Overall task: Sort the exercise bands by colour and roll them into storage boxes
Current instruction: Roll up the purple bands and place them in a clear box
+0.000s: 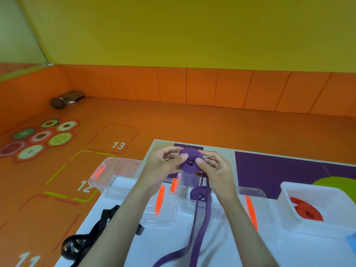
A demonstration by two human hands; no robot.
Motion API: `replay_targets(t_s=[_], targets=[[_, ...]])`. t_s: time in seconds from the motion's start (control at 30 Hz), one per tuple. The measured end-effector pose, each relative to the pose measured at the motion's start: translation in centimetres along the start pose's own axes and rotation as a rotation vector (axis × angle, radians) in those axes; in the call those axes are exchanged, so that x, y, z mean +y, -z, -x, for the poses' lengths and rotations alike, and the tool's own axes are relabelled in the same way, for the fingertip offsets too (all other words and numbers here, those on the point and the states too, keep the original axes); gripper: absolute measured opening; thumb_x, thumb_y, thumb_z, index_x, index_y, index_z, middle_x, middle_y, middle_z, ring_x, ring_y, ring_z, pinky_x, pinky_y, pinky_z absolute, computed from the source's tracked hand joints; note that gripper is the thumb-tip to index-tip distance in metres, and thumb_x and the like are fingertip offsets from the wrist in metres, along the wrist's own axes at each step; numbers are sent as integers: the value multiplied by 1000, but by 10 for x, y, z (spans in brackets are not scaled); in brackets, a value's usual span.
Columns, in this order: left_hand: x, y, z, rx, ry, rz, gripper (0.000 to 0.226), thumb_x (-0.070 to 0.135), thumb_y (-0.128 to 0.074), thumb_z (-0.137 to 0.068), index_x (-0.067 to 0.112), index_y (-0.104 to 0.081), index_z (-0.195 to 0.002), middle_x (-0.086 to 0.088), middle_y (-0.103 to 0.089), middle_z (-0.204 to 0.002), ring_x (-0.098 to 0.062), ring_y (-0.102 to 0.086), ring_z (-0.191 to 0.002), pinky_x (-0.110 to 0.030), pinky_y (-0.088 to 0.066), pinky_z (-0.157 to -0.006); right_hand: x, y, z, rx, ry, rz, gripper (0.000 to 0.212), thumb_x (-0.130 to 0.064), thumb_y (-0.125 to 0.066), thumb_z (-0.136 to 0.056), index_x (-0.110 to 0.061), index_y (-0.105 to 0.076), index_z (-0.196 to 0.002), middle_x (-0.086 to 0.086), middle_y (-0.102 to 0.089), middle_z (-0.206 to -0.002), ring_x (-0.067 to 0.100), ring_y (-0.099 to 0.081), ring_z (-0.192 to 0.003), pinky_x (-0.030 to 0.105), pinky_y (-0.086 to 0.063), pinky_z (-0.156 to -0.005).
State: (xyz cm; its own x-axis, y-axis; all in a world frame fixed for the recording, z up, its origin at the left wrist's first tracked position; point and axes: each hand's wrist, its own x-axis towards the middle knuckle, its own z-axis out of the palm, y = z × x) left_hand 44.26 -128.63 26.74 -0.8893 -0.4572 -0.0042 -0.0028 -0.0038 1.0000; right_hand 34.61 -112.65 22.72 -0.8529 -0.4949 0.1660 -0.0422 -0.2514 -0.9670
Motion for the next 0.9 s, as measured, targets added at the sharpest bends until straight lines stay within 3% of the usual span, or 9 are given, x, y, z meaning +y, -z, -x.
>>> replay_targets(t_s=[0.07,0.17,0.23,0.37,0.47,0.53,0.7,0.8,0.9], targets=[[3,4,0,-46,18,-87,21,17,-77,-96,12,-74,-116,-11,-79,-106,-23,-77,-98,-26,-61,-76,0,7,-5,-55,25,70,19,-6,-76,-91,-9,-75,-110,5,-80,-101,23,-77,-89,32,-64,-68],[10,20,-6,-222,55,-333,21,21,-84,-90,21,-79,-110,-8,-79,-103,-27,-77,-100,-36,-62,-89,-6,17,-9,-250,24,203,23,-5,-79,-89,-12,-78,-110,2,-80,-101,15,-76,-88,27,-61,-71],[13,22,-6,-247,76,-361,22,23,-89,-84,21,-82,-104,-6,-81,-99,-28,-78,-97,-40,-62,-91,-7,20,-10,-319,27,272,25,-10,-81,-88,-18,-78,-111,-3,-80,-102,12,-75,-94,24,-59,-79],[4,12,0,-86,45,-175,23,15,-87,-85,13,-81,-107,-10,-81,-97,-26,-79,-90,-31,-63,-77,2,16,-2,-176,13,130,35,-13,-81,-87,-22,-72,-120,-2,-79,-106,15,-74,-99,29,-59,-88],[-9,1,4,57,37,7,26,11,-83,-88,7,-77,-112,-13,-81,-100,-32,-79,-96,-38,-65,-83,11,13,2,-70,67,68,29,-11,-81,-86,-17,-76,-114,-1,-80,-109,17,-74,-102,31,-59,-91],[-13,-1,7,41,57,13,26,13,-81,-90,7,-76,-115,-13,-81,-102,-31,-78,-100,-38,-65,-85,9,18,-2,-88,61,55,26,-8,-80,-86,-15,-79,-110,2,-81,-107,20,-76,-100,33,-60,-88],[0,16,4,-285,107,-303,19,16,-81,-92,10,-76,-109,-16,-77,-102,-23,-78,-94,-34,-64,-83,-6,29,-5,-348,44,189,24,-2,-80,-87,-14,-80,-107,4,-81,-98,15,-76,-90,24,-59,-79],[-1,13,4,-249,93,-228,19,11,-82,-90,5,-75,-108,-12,-80,-96,-26,-78,-91,-36,-64,-81,1,26,1,-301,84,236,25,-5,-79,-89,-20,-78,-110,-3,-79,-106,15,-75,-98,28,-59,-86],[-15,-4,12,-95,81,-55,23,12,-81,-91,2,-74,-110,-16,-80,-102,-33,-78,-99,-42,-64,-86,10,22,8,-172,103,185,33,-7,-79,-90,-20,-76,-119,-7,-78,-113,15,-74,-106,25,-58,-89]])
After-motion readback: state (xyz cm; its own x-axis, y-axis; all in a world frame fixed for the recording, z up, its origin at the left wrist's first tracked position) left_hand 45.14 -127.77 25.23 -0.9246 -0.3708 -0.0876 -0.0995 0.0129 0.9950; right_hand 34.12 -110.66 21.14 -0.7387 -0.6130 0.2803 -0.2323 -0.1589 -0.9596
